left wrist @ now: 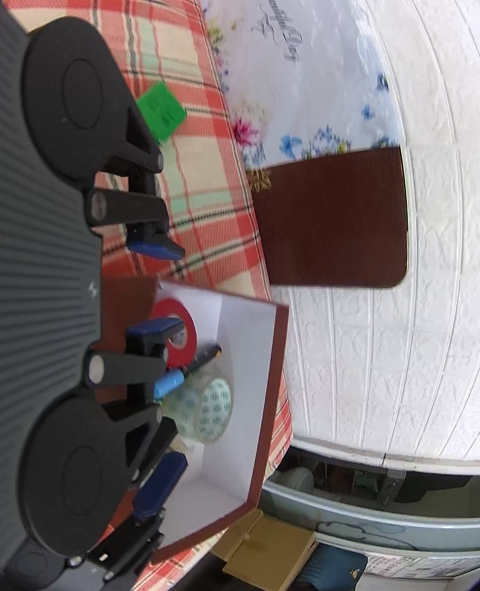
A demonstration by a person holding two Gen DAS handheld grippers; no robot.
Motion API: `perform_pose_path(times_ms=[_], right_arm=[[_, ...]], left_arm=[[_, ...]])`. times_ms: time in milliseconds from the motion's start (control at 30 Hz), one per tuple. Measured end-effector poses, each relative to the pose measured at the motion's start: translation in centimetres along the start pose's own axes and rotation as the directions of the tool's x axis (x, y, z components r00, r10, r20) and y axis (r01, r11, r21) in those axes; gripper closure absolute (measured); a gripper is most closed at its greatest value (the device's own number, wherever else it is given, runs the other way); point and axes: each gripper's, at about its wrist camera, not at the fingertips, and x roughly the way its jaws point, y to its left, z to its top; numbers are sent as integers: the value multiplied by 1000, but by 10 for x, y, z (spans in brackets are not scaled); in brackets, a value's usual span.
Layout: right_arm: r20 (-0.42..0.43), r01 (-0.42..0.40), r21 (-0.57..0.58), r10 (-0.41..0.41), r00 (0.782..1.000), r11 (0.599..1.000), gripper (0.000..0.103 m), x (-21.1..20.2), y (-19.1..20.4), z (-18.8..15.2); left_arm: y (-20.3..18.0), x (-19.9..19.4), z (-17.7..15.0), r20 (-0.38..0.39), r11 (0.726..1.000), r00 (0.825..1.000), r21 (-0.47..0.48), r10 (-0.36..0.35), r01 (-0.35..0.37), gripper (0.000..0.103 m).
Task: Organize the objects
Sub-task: 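Carry the marker into the brown box and open the right tool, then grasp the green box with the right tool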
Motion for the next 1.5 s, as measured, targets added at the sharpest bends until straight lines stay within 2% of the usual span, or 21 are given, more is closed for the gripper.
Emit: perform_pose_path(times_ms=[133,300,367,600,700,800,867,900,933,967,1133,1200,1267,1300,1367,1433,1467,1500], right_arm=[[-1,-40,-37,40,999,999,70,-15,24,3],[-18,-97,-96,95,995,991,70,-22,62,2],[-32,-123,-115,120,992,986,70,-23,76,1],[-102,-204,-205,187,977,957,67,-17,117,-14],[-151,-236,-230,205,967,944,65,-6,131,-23],[-213,-269,-249,219,952,930,61,9,142,-34],[-266,-297,-260,228,937,919,50,26,150,-41],[-290,-310,-262,232,928,914,46,35,153,-44],[-311,-321,-263,235,921,910,40,46,157,-48],[-327,-326,-262,235,916,908,38,57,159,-51],[-369,-324,-262,216,904,909,36,122,173,-53],[-372,-331,-245,227,900,911,32,144,177,-48],[-360,-324,-253,222,906,911,22,164,185,-45],[-371,-329,-261,220,902,908,20,174,190,-45],[-418,-351,-248,226,880,903,17,193,195,-47],[-426,-360,-228,239,872,905,18,197,195,-46],[-423,-365,-225,247,872,904,31,195,194,-47],[-418,-378,-230,260,870,897,39,192,193,-47]], left_arm=[[21,-12,-10,2,998,998,-12,63,-62,61],[56,-22,-22,-13,989,990,-50,141,-142,59],[70,-24,-27,-18,983,985,-71,170,-171,52],[122,-20,-47,-58,956,967,-143,249,-255,48],[149,-14,-65,-62,939,955,-176,289,-295,43],[182,-2,-91,-91,910,939,-233,331,-344,38],[200,9,-113,-127,888,926,-261,356,-378,34],[205,12,-124,-104,889,927,-263,360,-375,29],[204,9,-132,-42,896,931,-260,363,-361,24],[205,8,-134,-30,900,936,-266,351,-346,22],[203,13,-131,-22,905,939,-259,344,-338,17],[205,14,-130,-21,905,940,-262,342,-335,16],[205,14,-132,-21,904,939,-264,342,-335,16],[205,14,-132,-21,904,939,-264,342,-336,15],[205,13,-133,-22,904,939,-264,343,-336,15],[205,14,-132,-22,904,939,-263,343,-336,14],[203,14,-134,-23,904,938,-263,345,-339,14],[203,14,-134,-24,904,938,-261,346,-340,14]])
